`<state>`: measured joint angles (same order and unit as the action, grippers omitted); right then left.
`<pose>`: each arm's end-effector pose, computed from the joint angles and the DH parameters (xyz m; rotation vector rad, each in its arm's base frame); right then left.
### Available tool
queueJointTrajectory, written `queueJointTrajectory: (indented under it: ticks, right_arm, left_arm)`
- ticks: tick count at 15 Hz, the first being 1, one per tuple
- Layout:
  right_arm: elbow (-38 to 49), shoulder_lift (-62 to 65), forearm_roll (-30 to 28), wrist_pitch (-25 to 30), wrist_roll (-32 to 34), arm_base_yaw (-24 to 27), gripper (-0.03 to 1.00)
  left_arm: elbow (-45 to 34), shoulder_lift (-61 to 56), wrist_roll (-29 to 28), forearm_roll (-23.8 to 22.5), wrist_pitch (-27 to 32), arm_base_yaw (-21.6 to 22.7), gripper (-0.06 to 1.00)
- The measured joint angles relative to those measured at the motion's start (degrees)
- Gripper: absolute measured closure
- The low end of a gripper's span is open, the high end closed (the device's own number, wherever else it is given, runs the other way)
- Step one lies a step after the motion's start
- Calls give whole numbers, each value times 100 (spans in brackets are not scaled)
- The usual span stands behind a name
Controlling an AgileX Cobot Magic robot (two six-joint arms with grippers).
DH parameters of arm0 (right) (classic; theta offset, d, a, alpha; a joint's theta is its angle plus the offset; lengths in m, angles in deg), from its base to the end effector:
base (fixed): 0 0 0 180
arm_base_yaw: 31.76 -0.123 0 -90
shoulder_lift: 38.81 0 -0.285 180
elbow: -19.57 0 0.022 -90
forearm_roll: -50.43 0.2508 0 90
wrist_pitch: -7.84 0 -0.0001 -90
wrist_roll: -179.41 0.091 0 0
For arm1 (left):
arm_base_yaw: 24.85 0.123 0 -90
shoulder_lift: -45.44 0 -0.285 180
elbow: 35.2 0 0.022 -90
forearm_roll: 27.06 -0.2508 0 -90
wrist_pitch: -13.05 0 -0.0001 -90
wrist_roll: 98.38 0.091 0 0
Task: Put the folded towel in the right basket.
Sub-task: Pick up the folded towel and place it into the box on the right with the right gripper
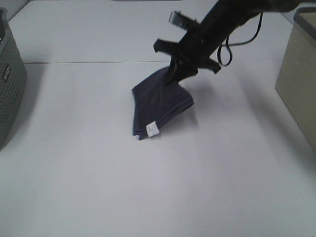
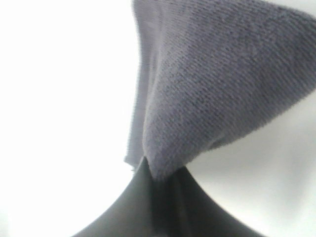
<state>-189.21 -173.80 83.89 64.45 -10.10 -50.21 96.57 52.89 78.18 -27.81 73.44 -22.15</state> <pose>0.4409 0.1913 0.2008 -0.3257 2.7668 0.7928 -0.0062 0.0007 0.2795 -0.1091 2.0228 0.0075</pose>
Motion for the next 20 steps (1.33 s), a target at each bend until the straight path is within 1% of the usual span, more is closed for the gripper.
queueJointTrajectory:
  ticks: [1, 2, 4, 5, 6, 7, 9, 10, 11, 13, 16, 17, 20]
  right_arm:
    - [-92, 160, -69, 103, 11, 0, 92]
    - [-315, 453, -269, 304, 63, 0, 92]
    - [-814, 1003, -928, 831, 269, 0, 92]
    - [-1071, 1249, -1352, 1100, 350, 63, 92]
    - [-1306, 1518, -1684, 1238, 441, 195, 92]
    - [-1541, 1730, -1937, 1266, 476, 441, 92]
    - [-1960, 2091, -2160, 1266, 487, 1318, 92]
    - [-2034, 2154, -2194, 1266, 481, 1513, 92]
    - [-2108, 2252, -2275, 1266, 470, 2005, 92]
    - [-2126, 2263, -2475, 1289, 441, 2750, 92]
    - [-2126, 2011, -2825, 1335, 350, 3592, 92]
    - [-2126, 1925, -2853, 1335, 309, 3650, 92]
    - [-2126, 1593, -3300, 1335, 292, 3650, 89]
  left_arm:
    - [0, 0, 0, 0, 0, 0, -4]
    - [0, 0, 0, 0, 0, 0, -4]
    - [0, 0, 0, 0, 0, 0, -4]
    - [0, 0, 0, 0, 0, 0, -4]
    - [0, 0, 0, 0, 0, 0, -4]
    - [0, 0, 0, 0, 0, 0, -4]
    - [0, 0, 0, 0, 0, 0, -4]
    - [0, 0, 0, 0, 0, 0, -4]
    - [0, 0, 0, 0, 0, 0, -4]
    - [0, 0, 0, 0, 0, 0, -4]
    - [0, 0, 0, 0, 0, 0, -4]
    - [0, 0, 0, 0, 0, 0, -4]
    - [0, 0, 0, 0, 0, 0, -4]
